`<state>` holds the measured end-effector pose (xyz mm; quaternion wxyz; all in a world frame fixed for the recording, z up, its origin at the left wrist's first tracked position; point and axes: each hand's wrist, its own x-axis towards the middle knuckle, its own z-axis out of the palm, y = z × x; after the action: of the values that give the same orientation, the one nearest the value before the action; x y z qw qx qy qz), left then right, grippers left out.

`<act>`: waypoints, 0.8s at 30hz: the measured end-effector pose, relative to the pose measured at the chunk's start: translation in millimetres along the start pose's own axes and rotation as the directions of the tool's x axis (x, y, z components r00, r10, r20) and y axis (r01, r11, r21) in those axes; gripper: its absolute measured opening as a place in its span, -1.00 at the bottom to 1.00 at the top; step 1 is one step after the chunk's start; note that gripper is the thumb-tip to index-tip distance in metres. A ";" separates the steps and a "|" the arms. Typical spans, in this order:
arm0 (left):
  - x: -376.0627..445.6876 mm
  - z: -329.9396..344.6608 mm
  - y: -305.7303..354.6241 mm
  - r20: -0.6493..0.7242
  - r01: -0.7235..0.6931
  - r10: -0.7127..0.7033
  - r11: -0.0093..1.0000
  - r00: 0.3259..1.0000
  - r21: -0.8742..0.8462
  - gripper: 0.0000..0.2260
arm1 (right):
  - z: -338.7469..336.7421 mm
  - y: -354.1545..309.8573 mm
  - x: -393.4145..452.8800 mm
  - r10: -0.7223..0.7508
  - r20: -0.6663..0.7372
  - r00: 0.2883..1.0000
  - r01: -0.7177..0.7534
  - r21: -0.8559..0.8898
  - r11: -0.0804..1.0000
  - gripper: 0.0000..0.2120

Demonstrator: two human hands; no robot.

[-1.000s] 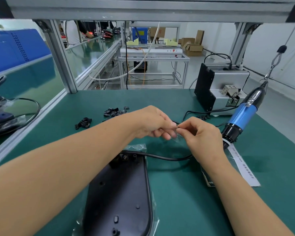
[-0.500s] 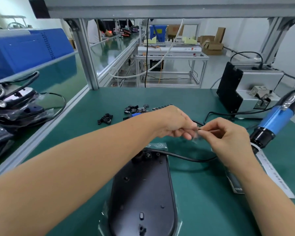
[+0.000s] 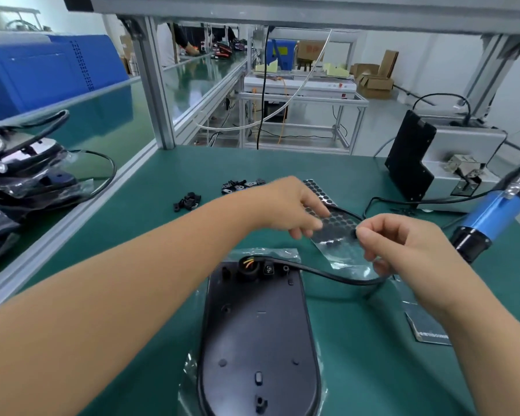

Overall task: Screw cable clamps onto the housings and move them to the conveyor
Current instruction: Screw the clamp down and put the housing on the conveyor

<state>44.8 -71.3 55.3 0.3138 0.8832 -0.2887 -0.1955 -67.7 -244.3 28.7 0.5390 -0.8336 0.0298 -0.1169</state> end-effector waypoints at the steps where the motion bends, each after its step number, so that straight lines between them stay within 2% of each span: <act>1: -8.6 -6.8 -6.6 -0.089 -0.009 0.009 1.000 0.996 -0.007 -0.79 | 4.1 -4.0 -4.2 0.020 0.029 0.999 -0.020 0.007 1.000 -0.83; 4: -41.4 -14.8 -36.9 -0.309 -0.052 0.003 0.987 0.951 -0.150 -0.86 | 17.8 -17.4 -17.0 0.033 0.111 0.993 -0.030 -0.024 0.999 -0.88; 6: -63.0 -8.3 -61.0 -0.379 -0.053 -0.036 0.974 0.925 -0.222 -0.87 | 29.9 -26.2 -23.5 0.026 0.166 0.986 -0.014 -0.072 0.997 -0.90; 12: -92.2 20.0 -96.9 -0.364 -0.044 -0.111 0.919 0.925 -0.391 -0.88 | 70.6 -46.2 -40.7 0.027 0.307 0.951 0.026 -0.168 0.985 -0.88; 19: -90.0 25.8 -97.9 -0.386 -0.063 -0.097 0.923 0.917 -0.379 -0.87 | 103.2 -57.3 -51.7 -0.065 0.363 0.930 0.209 -0.373 0.904 -0.91; 24: -91.2 24.5 -98.3 -0.392 -0.065 -0.079 0.938 0.917 -0.340 -0.85 | 113.2 -58.5 -49.3 -0.056 0.339 0.939 0.221 -0.471 0.854 -0.86</act>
<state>0.9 38.1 -13.1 0.5158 0.8362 -0.1763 -0.0598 -94.3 -110.3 29.3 0.2912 -0.9526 -0.0876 -0.0104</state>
